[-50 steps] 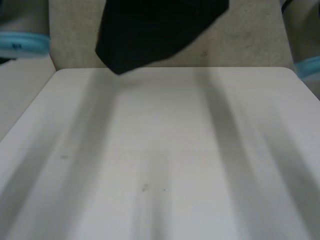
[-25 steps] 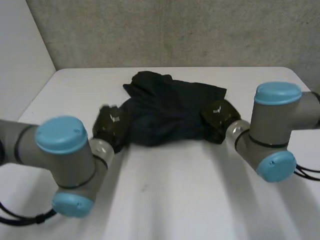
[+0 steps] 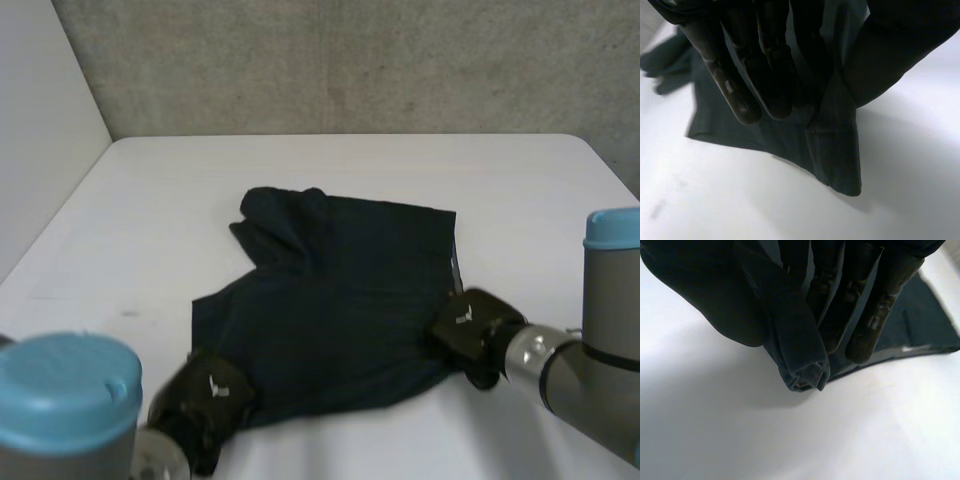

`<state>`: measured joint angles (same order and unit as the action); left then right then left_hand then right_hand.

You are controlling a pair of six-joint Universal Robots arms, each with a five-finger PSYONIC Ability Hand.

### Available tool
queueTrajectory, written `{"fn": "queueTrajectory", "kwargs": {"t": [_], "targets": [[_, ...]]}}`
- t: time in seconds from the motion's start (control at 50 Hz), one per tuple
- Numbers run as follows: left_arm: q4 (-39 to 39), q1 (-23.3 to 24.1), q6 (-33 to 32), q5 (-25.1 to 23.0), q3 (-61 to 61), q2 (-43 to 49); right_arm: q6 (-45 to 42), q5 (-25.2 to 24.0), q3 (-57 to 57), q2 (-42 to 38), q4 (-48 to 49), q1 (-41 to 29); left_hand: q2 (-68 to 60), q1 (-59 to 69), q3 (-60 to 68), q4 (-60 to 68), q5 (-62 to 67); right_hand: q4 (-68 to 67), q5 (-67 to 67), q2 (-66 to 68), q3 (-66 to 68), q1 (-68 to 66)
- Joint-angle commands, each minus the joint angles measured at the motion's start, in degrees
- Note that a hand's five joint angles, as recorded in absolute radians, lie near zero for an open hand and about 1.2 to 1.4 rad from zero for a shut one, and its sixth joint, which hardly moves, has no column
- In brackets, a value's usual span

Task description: Fold the shorts.

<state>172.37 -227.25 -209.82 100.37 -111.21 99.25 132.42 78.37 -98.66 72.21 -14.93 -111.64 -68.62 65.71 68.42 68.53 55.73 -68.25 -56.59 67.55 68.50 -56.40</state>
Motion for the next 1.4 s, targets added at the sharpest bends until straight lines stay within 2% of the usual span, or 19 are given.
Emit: {"fn": "queueTrajectory", "kwargs": {"t": [0.02, 0.04, 0.12, 0.14, 0.22, 0.3, 0.36, 0.38, 0.42, 0.46, 0.54, 0.68, 0.78, 0.98, 1.22, 1.4], "targets": [[-0.28, 2.34, 2.57, 0.0, -2.87, -0.9, -4.45, -0.41, -4.7, 3.2, -3.79, 2.3, -11.38, 14.29, 11.58, 11.47, 14.27, -11.75, -13.41, 12.45, 11.5, -23.6], [-0.1, 2.52, 3.36, -0.09, -2.7, -1.59, -4.45, -0.5, -4.88, 3.55, -3.71, 2.39, -7.74, 10.64, 7.94, 7.82, 10.63, -11.75, -13.41, 12.45, 11.5, -23.6], [1.21, 1.56, 3.63, -0.26, -1.12, -4.14, -4.27, -0.41, -5.84, 4.34, -2.92, 2.48, 42.29, -39.39, -42.1, -42.21, -39.4, -11.75, -13.41, 12.45, 11.5, -23.6], [1.74, 1.12, 3.63, -0.26, -0.5, -4.76, -4.19, -0.41, -6.02, 4.35, -2.74, 2.48, 44.42, -41.52, -44.22, -44.34, -41.53, -11.75, -13.41, 12.45, 11.5, -23.6], [4.38, -2.57, 3.28, -0.7, 2.84, -6.78, -3.75, -0.5, -6.81, 4.35, -0.2, 2.48, 42.93, -40.03, -42.73, -42.85, -40.04, -11.75, -13.41, 12.45, 11.5, -23.6], [6.49, -8.81, 3.28, -2.72, 6.09, -7.58, -3.66, -0.41, -7.77, 4.35, 2.61, 2.39, 41.92, -39.02, -41.72, -41.84, -39.03, -11.75, -13.41, 12.45, 11.5, -23.6], [7.54, -13.38, 3.28, -7.8, 8.37, -6.79, -3.57, -0.5, -8.13, 4.35, 3.32, 2.3, 41.41, -38.51, -41.22, -41.33, -38.52, -11.75, -13.41, 12.45, 11.5, -23.6], [8.41, -16.17, 3.45, -11.82, 9.6, -6.27, -3.57, -0.5, -8.3, 4.35, 3.5, 2.21, 40.41, -37.51, -40.22, -40.33, -37.52, -11.75, -13.41, 12.45, 11.5, -23.6], [9.12, -18.91, 3.63, -15.27, 10.66, -4.77, -3.57, -0.5, -8.31, 4.26, 3.59, 2.12, 38.56, -35.66, -38.37, -38.48, -35.67, -11.75, -13.41, 12.45, 11.5, -23.6], [10.35, -22.33, 4.06, -20.1, 12.67, -0.05, -3.57, -0.5, -8.39, 4.17, 3.68, 2.12, 36.71, -33.81, -36.52, -36.63, -33.82, -11.75, -13.41, 12.45, 11.5, -23.6], [10.45, -24.99, 6.34, -22.5, 19.86, 8.12, -3.57, -0.42, -8.48, 3.91, 4.29, 2.12, 29.33, -26.43, -29.13, -29.25, -26.44, -11.75, -13.41, 12.45, 11.5, -23.6], [6.15, -25.96, 16.45, -21.97, 35.34, 23.43, -3.57, -0.41, -9.09, 3.56, 5.43, 2.21, 23.75, -20.85, -23.55, -23.67, -20.86, -11.75, -13.41, 12.45, 11.5, -23.6], [-2.71, -27.8, 23.47, -21.88, 48.86, 33.35, -3.48, -0.41, -9.54, 3.38, 6.14, 2.21, 23.25, -20.34, -23.05, -23.16, -20.36, -11.75, -13.41, 12.45, 11.5, -23.6], [-9.06, -27.63, 31.48, -21.1, 69.09, 46.2, -3.4, -0.5, -9.97, 3.29, 6.67, 2.12, 25.92, -23.02, -25.73, -25.84, -23.03, -11.75, -13.41, 12.45, 11.5, -23.6], [-14.6, -24.73, 31.93, -20.48, 81.67, 54.46, -3.04, -0.41, -10.5, 3.29, 7.63, 2.3, 31.66, -28.75, -31.46, -31.57, -28.77, -11.75, -13.41, 12.45, 11.5, -23.6], [-15.92, -23.94, 31.84, -20.48, 83.97, 56.49, -3.04, -0.42, -10.59, 3.2, 8.16, 2.3, 30.48, -27.58, -30.28, -30.4, -27.59, -11.75, -13.41, 12.45, 11.5, -23.6]]}}
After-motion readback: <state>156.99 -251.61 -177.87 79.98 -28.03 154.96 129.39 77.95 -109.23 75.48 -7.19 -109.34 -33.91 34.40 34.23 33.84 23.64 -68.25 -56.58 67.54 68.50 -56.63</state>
